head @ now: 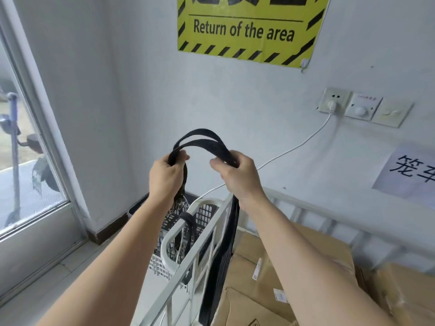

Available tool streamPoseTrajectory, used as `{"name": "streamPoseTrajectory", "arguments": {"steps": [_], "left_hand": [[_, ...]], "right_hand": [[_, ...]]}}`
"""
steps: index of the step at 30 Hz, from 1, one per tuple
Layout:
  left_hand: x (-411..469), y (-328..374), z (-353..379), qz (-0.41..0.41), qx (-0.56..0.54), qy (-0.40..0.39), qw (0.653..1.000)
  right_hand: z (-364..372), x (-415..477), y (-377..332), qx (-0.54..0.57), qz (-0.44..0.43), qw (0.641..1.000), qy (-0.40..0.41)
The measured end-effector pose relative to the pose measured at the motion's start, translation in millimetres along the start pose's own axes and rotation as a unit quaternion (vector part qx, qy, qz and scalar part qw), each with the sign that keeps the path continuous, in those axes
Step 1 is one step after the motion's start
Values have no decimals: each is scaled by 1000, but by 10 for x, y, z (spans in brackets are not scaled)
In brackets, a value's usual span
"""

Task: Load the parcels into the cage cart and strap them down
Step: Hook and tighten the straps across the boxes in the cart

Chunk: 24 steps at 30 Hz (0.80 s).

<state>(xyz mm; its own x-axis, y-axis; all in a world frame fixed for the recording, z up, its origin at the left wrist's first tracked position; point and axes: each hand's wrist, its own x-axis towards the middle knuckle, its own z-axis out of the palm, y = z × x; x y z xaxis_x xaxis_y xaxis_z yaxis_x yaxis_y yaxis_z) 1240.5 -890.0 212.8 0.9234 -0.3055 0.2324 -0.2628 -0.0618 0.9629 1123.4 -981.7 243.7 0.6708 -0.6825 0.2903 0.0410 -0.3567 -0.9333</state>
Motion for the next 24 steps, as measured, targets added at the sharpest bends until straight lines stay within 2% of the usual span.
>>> {"name": "streamPoseTrajectory", "arguments": {"steps": [2,5,8,11,16,20,24], "left_hand": [[-101,92,-20,-27,-27,-13,999],[-267,192,-61,-86,-108,-49,989],[-514,248,-61,-71,-112,-112,985],[-749,229,-11,-31,-115,-143,983],[-1042,162,82,11,-126,-166,978],[-1279,50,99,63,-78,-240,966],[-1534,-26,64,37,-58,-315,947]], "right_hand": [[-109,-115,117,4,46,993,-109],[-250,-291,292,48,87,960,-261],[-330,-410,328,107,151,934,-305],[-398,-499,307,176,239,905,-306],[-448,-620,401,197,280,885,-316],[-498,-660,475,236,332,890,-204],[-522,-699,599,235,331,905,-128]]}}
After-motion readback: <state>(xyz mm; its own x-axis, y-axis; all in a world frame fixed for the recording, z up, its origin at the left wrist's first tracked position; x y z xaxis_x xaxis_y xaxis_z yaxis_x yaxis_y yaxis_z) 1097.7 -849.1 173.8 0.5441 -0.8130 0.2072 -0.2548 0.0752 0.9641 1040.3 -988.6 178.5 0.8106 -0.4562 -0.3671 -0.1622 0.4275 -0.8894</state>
